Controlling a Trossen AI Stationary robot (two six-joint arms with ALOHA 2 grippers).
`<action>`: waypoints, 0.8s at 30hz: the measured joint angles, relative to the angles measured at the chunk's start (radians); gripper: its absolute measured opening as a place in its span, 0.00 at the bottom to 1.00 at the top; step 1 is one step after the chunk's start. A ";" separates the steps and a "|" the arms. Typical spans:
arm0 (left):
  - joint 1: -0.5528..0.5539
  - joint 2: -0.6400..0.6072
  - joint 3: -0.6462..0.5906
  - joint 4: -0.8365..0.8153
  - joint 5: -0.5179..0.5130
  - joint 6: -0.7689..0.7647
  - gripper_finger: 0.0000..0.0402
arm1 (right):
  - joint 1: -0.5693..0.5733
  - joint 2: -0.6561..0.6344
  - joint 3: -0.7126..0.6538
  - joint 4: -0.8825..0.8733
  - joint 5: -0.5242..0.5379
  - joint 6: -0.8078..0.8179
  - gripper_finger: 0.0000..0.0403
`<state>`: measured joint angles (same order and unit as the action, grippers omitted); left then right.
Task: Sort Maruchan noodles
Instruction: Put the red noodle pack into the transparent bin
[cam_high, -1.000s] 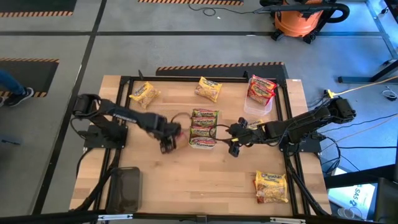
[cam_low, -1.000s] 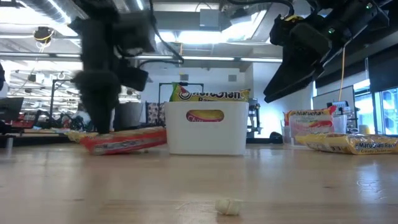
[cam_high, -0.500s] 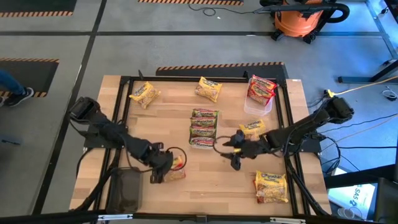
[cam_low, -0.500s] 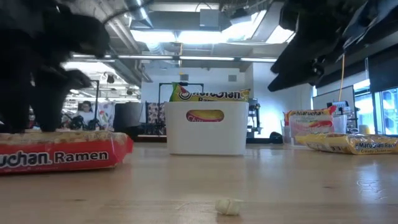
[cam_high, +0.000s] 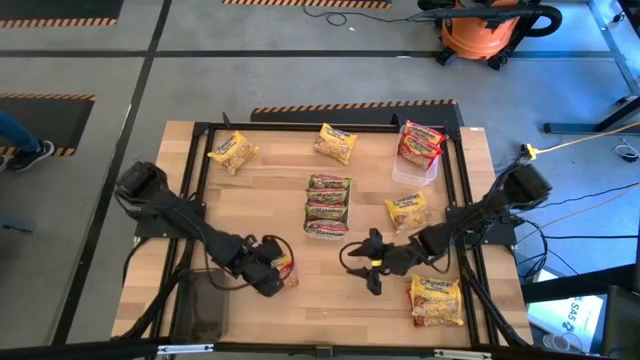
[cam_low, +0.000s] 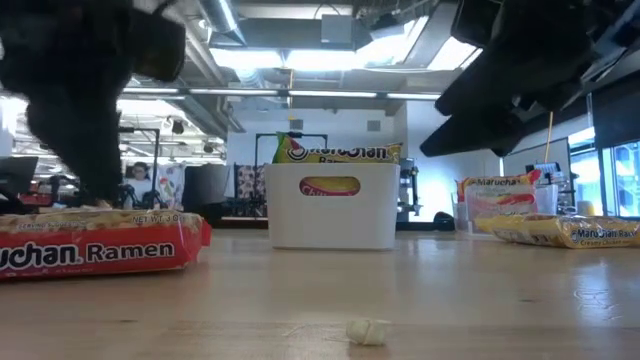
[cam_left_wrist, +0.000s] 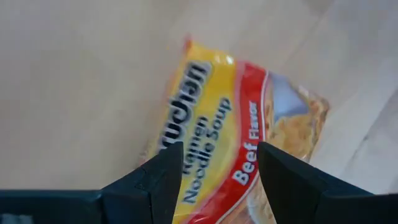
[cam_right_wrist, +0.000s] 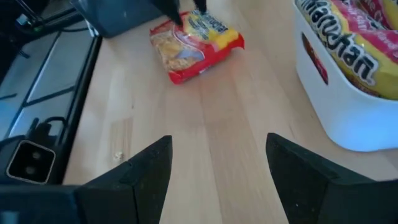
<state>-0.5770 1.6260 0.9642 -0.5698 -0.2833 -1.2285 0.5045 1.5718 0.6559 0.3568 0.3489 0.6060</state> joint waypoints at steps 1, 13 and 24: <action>0.000 0.020 0.000 0.017 0.016 0.008 0.50 | 0.000 0.006 0.001 0.006 0.000 0.000 0.59; 0.000 0.168 0.003 0.427 0.062 0.756 0.50 | 0.000 0.011 0.000 0.001 -0.053 -0.034 0.59; 0.040 0.154 0.084 0.496 0.051 0.968 0.50 | 0.000 0.011 0.000 0.105 -0.075 0.038 0.59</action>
<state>-0.5369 1.7803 1.0484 -0.0741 -0.2325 -0.2609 0.5041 1.5829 0.6563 0.4614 0.2739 0.6436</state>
